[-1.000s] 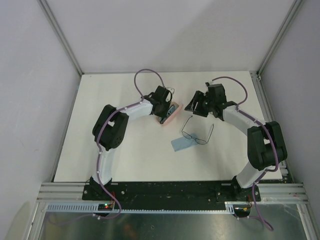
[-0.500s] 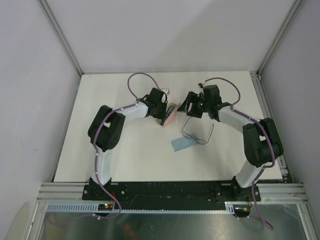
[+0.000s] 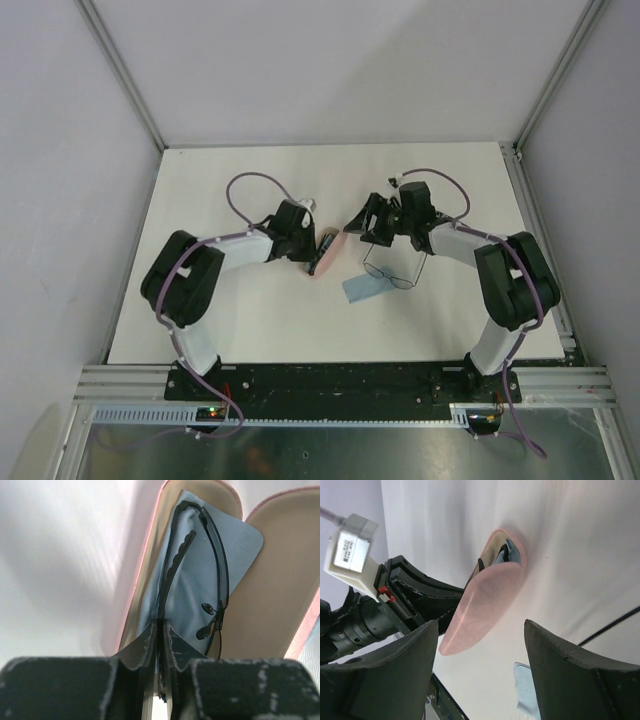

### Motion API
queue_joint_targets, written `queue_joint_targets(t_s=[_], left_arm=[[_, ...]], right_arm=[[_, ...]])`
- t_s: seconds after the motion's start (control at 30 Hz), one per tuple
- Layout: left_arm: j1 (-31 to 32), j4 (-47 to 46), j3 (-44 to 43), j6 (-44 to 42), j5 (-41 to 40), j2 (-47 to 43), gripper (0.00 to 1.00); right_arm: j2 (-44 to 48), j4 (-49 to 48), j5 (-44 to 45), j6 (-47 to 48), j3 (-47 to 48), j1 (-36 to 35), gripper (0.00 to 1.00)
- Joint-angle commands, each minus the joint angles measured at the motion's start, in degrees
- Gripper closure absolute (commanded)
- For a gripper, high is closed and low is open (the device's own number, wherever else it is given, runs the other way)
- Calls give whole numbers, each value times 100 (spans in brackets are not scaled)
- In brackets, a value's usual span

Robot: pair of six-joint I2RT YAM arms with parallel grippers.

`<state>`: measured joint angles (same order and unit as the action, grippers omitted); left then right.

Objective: Organize the sunglasses
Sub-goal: Place the sunglasses in the sunglasses case.

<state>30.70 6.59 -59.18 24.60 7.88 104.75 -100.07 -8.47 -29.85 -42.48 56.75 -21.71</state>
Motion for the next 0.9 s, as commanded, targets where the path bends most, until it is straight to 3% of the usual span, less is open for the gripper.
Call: queue_joint_targets(t_s=[0.0,0.33,0.53,0.7,0.87], left_arm=[[-85,505,818,328,-323,-471,85],[-108,205,1832,959,-333,-1677,91],[-108,92,2031,1010,-230,-1849,91],[-108,-56,2166,937,-133,-1869,91],[-110,-104,2138,827,-36,-1808,90]], right_arm=[[179,-501,-161,-187,-109,-245,26],[1596,-1405,504,-1235,-1711,-1131,25],[2372,-1978,1353,-1737,-2595,-1942,13],[2286,-3290,1618,-2169,-3305,-2198,9],[1539,-4480,1620,-2461,-3472,-2310,18]])
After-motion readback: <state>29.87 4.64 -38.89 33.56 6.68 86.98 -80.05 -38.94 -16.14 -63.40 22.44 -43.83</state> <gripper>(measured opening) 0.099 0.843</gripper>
